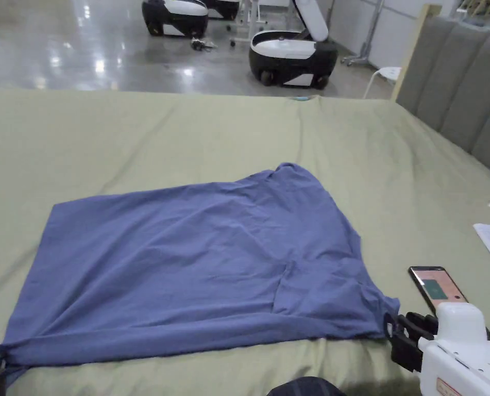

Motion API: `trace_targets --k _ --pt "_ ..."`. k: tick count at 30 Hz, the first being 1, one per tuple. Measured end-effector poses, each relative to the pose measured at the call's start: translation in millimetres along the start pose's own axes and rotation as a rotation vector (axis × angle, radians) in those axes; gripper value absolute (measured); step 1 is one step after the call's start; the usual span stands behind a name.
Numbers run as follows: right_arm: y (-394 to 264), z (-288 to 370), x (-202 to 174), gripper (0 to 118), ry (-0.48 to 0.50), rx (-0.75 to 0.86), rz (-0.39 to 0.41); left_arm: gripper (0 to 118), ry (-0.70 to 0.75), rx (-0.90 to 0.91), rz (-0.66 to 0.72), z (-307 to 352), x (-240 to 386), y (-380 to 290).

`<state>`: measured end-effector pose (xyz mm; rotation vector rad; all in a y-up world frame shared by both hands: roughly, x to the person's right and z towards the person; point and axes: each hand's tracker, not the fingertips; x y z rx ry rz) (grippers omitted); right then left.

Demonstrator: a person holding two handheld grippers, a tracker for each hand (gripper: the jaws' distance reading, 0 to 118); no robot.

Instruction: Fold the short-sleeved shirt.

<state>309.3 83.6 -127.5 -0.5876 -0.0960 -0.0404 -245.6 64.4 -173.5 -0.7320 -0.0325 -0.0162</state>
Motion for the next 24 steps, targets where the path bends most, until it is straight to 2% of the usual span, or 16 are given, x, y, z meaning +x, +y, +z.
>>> trace_targets --k 1,6,8,9,10,13,19,21,24 --pt "1 -6 2 102 0.020 -0.026 -0.012 5 0.000 0.001 -0.001 3 1 1" --pt "7 -36 2 103 0.027 -0.052 0.000 5 -0.008 0.010 0.018 17 4 9" --pt "9 -48 3 99 0.074 -0.094 -0.038 5 -0.014 0.007 0.014 17 5 10" --pt "10 -52 5 57 0.115 -0.091 -0.070 5 -0.019 0.004 0.013 19 6 12" --pt "11 -56 5 10 0.118 -0.096 -0.091 4 -0.018 0.002 0.011 20 7 13" --pt "17 -54 6 8 0.125 -0.099 -0.101 2 -0.017 -0.001 0.003 26 6 20" --pt "84 -25 8 8 0.138 0.056 -0.087 2 -0.034 0.063 -0.027 49 6 84" --pt "123 -40 3 8 0.149 0.040 -0.079 2 -0.054 0.063 -0.023 31 2 117" --pt "167 -96 -8 8 0.127 -0.051 -0.027 2 -0.143 -0.037 0.088 -25 -8 161"
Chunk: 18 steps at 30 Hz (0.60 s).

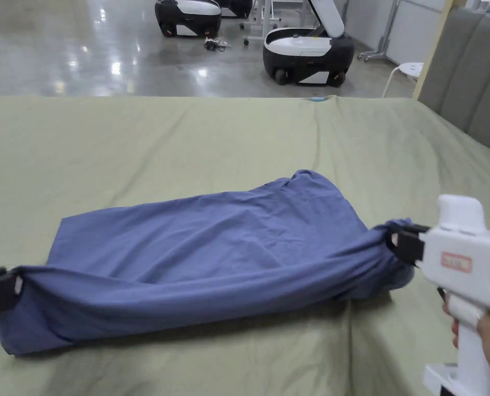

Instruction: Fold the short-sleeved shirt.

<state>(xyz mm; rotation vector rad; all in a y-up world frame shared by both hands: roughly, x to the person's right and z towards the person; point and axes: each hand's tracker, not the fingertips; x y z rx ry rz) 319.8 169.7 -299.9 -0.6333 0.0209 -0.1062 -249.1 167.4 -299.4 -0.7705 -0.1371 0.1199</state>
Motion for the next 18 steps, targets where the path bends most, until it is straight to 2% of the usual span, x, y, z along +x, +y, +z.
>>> trace_targets --k 3,5,6,7,9,10,11,12,13,14,16,18 --pt "21 -60 0 8 -0.027 -0.104 -0.034 2 0.112 -0.155 0.033 -65 -14 22" --pt "24 -91 4 8 -0.033 -0.175 -0.083 2 0.122 -0.232 0.107 -97 -30 22" --pt "22 -100 5 8 -0.032 -0.201 -0.115 3 0.104 -0.244 0.148 -105 -35 21" --pt "20 -104 6 12 -0.035 -0.216 -0.134 9 0.102 -0.235 0.182 -107 -38 19" --pt "12 -101 4 14 -0.033 -0.213 -0.132 14 0.105 -0.180 0.197 -99 -39 12" --pt "8 -95 3 22 -0.049 -0.195 -0.119 31 0.114 -0.153 0.184 -92 -37 9" --pt "4 -81 2 46 -0.068 -0.129 -0.081 72 0.124 -0.132 0.138 -82 -34 6" --pt "-2 -64 -1 87 -0.047 -0.075 -0.053 113 0.108 -0.084 0.076 -62 -28 -3" --pt "-10 -44 -5 99 -0.030 -0.019 -0.031 115 0.102 0.021 0.030 -39 -21 -11" --pt "-23 -21 -10 99 -0.003 0.036 -0.015 111 0.106 0.098 -0.026 -13 -13 -25" --pt "-53 15 -17 99 0.060 0.127 0.012 113 0.122 0.193 -0.073 24 0 -57" --pt "-86 51 -30 99 0.040 0.191 0.094 111 0.165 0.261 -0.101 54 9 -95"
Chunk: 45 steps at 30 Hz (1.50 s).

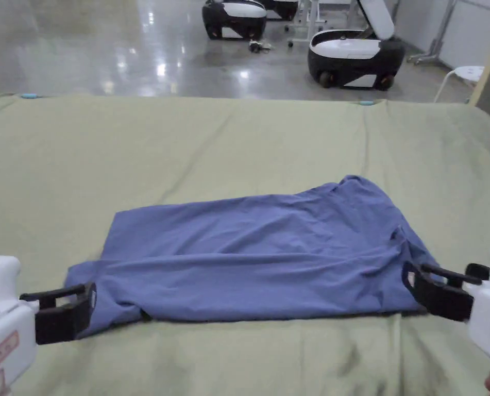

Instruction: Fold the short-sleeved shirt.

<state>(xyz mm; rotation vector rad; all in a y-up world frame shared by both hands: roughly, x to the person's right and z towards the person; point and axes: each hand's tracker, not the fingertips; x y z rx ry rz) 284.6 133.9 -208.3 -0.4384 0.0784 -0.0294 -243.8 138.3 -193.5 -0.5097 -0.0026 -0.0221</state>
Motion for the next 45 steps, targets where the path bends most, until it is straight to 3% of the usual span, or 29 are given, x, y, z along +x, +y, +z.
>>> trace_targets --k 1,2,4,5,6,10,11,13,14,20,22,23,26,27,28,29,32,33,34,35,45 --pt "-10 13 -6 98 -0.011 -0.001 0.037 105 0.037 -0.018 -0.007 8 2 -11" --pt "-20 22 -12 91 -0.015 -0.021 0.044 89 0.062 -0.050 -0.005 15 3 -22" --pt "-37 33 -13 35 0.042 -0.103 -0.025 0 0.053 -0.152 0.036 15 -1 -37" --pt "-47 36 -14 12 0.048 -0.121 -0.067 0 0.033 -0.228 0.070 10 -4 -44" --pt "-52 35 -18 6 0.039 -0.126 -0.054 0 -0.016 -0.227 0.103 7 -8 -51" --pt "-63 30 -15 6 0.026 -0.161 -0.034 0 -0.010 -0.245 0.090 -22 -9 -49" --pt "-62 30 -15 6 0.024 -0.162 -0.036 12 -0.006 -0.244 0.094 -34 -13 -44" --pt "-58 30 -12 6 0.011 -0.155 -0.038 91 0.008 -0.241 0.088 -54 -10 -34" --pt "-53 30 -10 6 0.007 -0.154 -0.039 103 0.006 -0.258 0.064 -69 -8 -29" --pt "-34 7 8 6 -0.059 -0.176 -0.014 96 0.015 -0.319 0.008 -125 20 -17" --pt "-27 -9 19 8 -0.090 -0.210 -0.025 88 0.043 -0.406 -0.012 -137 24 -19" --pt "-23 -22 25 16 -0.102 -0.237 -0.046 85 0.028 -0.375 -0.010 -129 28 -17" --pt "-15 -69 43 91 -0.093 -0.328 -0.092 62 -0.001 -0.364 -0.006 -122 32 -13" --pt "-13 -84 46 99 -0.095 -0.325 -0.093 45 0.004 -0.353 -0.016 -116 32 -10" --pt "-11 -97 48 99 -0.101 -0.323 -0.092 27 -0.001 -0.353 -0.020 -117 32 -9" --pt "-9 -112 50 99 -0.138 -0.331 -0.094 18 -0.009 -0.353 -0.011 -117 32 -8" --pt "-7 -143 59 97 -0.095 -0.436 -0.180 12 -0.019 -0.369 -0.023 -118 35 -4" --pt "-8 -148 59 67 -0.085 -0.456 -0.206 10 -0.022 -0.372 -0.025 -119 35 -4" --pt "-7 -142 58 28 -0.094 -0.418 -0.194 8 -0.025 -0.373 -0.029 -119 35 -3" --pt "-6 -137 56 16 -0.077 -0.393 -0.195 8 -0.032 -0.358 -0.026 -116 32 0" --pt "35 -11 41 16 0.046 -0.257 -0.137 7 -0.053 -0.209 -0.073 -20 24 45"
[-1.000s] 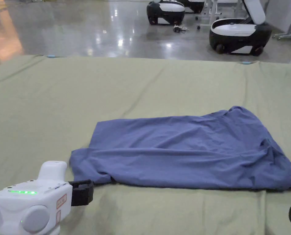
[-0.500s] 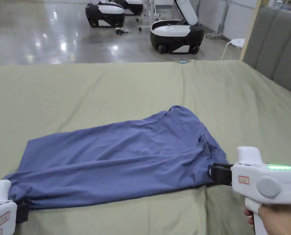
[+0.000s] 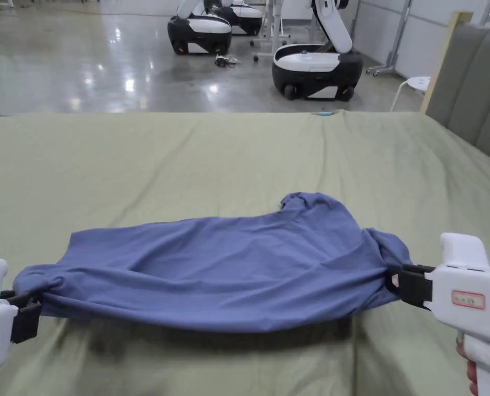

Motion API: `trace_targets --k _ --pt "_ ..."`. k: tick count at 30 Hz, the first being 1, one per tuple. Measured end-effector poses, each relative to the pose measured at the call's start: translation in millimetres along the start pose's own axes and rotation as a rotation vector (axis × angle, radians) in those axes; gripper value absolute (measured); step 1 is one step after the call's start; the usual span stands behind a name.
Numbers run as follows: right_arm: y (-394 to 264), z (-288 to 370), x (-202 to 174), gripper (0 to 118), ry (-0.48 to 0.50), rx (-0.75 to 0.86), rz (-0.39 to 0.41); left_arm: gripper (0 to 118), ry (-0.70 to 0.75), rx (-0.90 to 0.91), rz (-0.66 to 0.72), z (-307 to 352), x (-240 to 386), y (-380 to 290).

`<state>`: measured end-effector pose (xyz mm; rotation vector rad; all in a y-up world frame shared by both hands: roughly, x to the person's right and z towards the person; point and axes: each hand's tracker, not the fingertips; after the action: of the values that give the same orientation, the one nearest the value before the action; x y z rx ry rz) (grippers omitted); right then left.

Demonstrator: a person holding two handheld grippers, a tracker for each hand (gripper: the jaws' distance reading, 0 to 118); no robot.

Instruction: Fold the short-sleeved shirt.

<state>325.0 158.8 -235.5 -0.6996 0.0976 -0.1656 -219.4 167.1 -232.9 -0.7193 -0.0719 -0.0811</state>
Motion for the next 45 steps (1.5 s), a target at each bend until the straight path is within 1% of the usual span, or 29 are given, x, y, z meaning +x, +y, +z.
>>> trace_targets --k 2,5,7,8,9,10,11,12,14,16,18,19,20,21,22,23,24,30,31,32,33,34,36,38,41,42,43,44,45 --pt "-15 16 1 16 -0.001 -0.004 0.004 7 -0.015 0.000 0.014 20 -1 -13" --pt "-55 14 5 16 -0.021 -0.072 0.004 7 -0.011 -0.069 0.057 16 -4 -49" --pt "-81 2 11 17 -0.022 -0.130 -0.072 7 -0.036 -0.112 0.135 5 -8 -71" --pt "-92 -3 15 22 -0.039 -0.131 -0.136 7 -0.065 -0.107 0.166 0 -9 -83" --pt "-99 -7 21 41 0.001 -0.096 -0.164 13 -0.050 -0.050 0.178 -2 -11 -91" --pt "-101 -6 24 67 0.019 -0.069 -0.172 36 -0.018 -0.019 0.185 -2 -13 -96" --pt "-99 2 22 91 -0.016 -0.036 -0.171 75 0.010 0.007 0.176 6 -12 -97" --pt "-95 16 18 100 -0.040 0.039 -0.134 110 0.008 0.068 0.151 23 -9 -96" --pt "-85 42 3 100 -0.043 0.197 -0.035 109 0.015 0.235 0.098 54 -1 -87" --pt "-72 58 -18 100 -0.013 0.312 0.065 109 0.070 0.298 0.037 69 11 -73" --pt "-59 66 -46 99 -0.063 0.384 0.168 108 0.117 0.348 0.004 74 21 -53" --pt "-54 65 -56 96 -0.074 0.393 0.195 104 0.126 0.344 0.005 73 24 -44" --pt "-49 62 -64 79 -0.059 0.381 0.197 93 0.108 0.308 0.017 68 23 -32" --pt "-43 55 -69 33 -0.030 0.364 0.183 58 0.081 0.260 0.037 58 20 -22" --pt "-40 48 -72 5 -0.026 0.345 0.171 21 0.058 0.242 0.047 48 17 -15" --pt "-39 41 -75 5 -0.024 0.327 0.167 1 0.054 0.209 0.043 36 14 -7" --pt "-37 35 -76 5 0.004 0.303 0.172 2 0.060 0.192 0.033 22 11 0" --pt "-15 -2 -65 5 -0.023 0.233 0.171 2 0.012 0.048 0.044 -84 -15 61" --pt "-10 -8 -61 5 -0.035 0.215 0.173 6 0.026 0.030 0.042 -102 -18 71" --pt "-3 -14 -56 5 -0.052 0.192 0.177 25 0.032 0.034 0.038 -123 -22 83" --pt "4 -20 -50 5 -0.068 0.177 0.170 84 0.042 0.025 0.031 -143 -25 93" --pt "11 -26 -45 5 -0.073 0.161 0.160 114 0.068 -0.002 0.016 -161 -23 101" --pt "28 -42 -32 5 -0.069 0.112 0.119 116 0.064 -0.094 -0.004 -202 -27 112" --pt "47 -64 -19 5 -0.099 0.042 0.110 110 0.116 -0.125 -0.049 -231 -21 119" --pt "78 -111 5 5 -0.113 -0.052 0.090 108 0.132 -0.206 -0.116 -264 -19 118" --pt "87 -127 13 5 -0.135 -0.057 0.094 101 0.134 -0.228 -0.145 -267 -16 116" --pt "96 -142 19 6 -0.126 -0.075 0.101 86 0.136 -0.238 -0.159 -267 -15 115" --pt "106 -161 26 9 -0.100 -0.118 0.110 57 0.115 -0.231 -0.136 -264 -15 115" --pt "115 -178 32 22 -0.087 -0.166 0.117 11 0.045 -0.243 -0.088 -260 -15 114"
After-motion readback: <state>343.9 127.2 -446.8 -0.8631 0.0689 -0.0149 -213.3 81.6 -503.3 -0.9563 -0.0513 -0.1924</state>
